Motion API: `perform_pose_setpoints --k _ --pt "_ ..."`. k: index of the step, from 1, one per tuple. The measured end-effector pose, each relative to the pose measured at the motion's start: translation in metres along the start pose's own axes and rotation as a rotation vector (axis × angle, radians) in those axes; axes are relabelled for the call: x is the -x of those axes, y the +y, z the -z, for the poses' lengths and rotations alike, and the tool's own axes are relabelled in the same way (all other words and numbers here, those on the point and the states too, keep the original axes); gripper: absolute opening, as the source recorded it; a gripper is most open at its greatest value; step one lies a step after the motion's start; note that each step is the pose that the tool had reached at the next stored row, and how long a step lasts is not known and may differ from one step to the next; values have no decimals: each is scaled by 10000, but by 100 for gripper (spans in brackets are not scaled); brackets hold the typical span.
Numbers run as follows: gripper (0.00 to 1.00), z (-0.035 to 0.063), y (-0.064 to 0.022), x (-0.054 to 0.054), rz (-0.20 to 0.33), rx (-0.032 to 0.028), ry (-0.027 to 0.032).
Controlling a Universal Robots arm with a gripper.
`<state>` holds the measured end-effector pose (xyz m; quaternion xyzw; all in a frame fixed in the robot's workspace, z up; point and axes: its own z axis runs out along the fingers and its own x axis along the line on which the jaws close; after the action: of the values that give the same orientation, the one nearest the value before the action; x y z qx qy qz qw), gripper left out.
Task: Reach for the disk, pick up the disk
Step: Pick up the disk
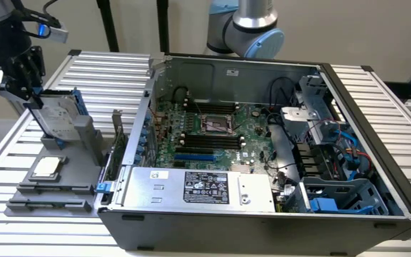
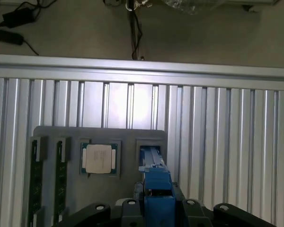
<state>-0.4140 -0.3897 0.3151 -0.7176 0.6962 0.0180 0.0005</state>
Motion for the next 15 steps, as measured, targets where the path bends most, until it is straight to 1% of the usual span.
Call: perform_pose_setpoints --k 15 --pt "33 678 -31 17 0 2 0"
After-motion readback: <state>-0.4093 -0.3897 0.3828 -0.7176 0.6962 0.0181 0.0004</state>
